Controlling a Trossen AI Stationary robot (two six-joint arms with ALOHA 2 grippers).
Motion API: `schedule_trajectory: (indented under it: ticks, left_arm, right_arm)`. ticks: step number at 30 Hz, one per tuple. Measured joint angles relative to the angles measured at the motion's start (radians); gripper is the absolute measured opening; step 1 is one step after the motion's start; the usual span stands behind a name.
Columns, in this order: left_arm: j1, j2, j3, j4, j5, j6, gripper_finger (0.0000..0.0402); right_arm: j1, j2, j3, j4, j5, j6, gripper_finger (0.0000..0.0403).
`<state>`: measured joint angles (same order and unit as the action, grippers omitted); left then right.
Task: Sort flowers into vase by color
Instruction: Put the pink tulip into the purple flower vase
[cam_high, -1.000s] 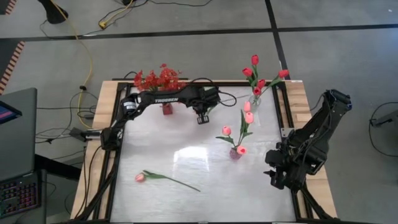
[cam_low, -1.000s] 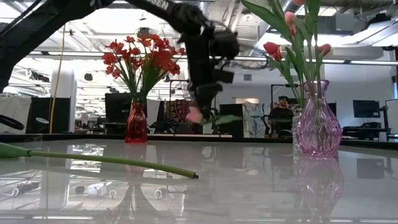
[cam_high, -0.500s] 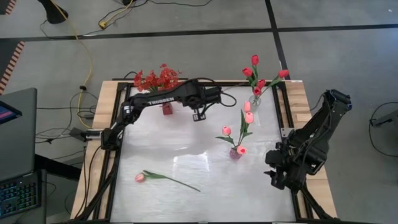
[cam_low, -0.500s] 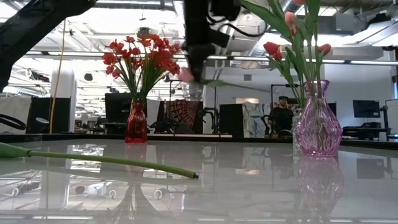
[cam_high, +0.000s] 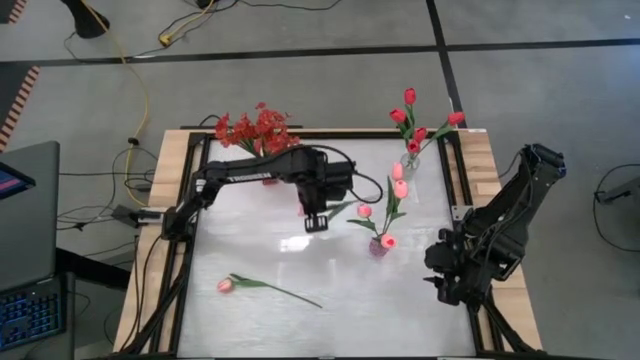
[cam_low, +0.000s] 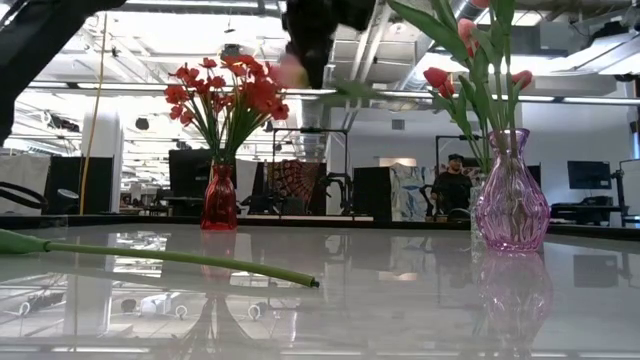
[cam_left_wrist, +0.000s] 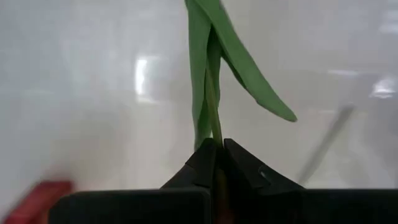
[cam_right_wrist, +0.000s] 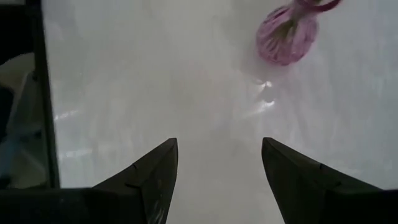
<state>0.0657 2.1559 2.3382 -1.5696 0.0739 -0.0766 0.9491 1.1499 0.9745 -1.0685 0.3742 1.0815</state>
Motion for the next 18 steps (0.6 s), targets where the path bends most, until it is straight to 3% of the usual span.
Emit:
schedule_trajectory:
  ticks: [18]
  left_arm:
    - [-0.151,-0.08,-0.026,0.001,0.158,-0.352,0.0003]
  right_arm:
    - [0.0,0.0,0.0,0.037,-0.039,-0.021,0.026]
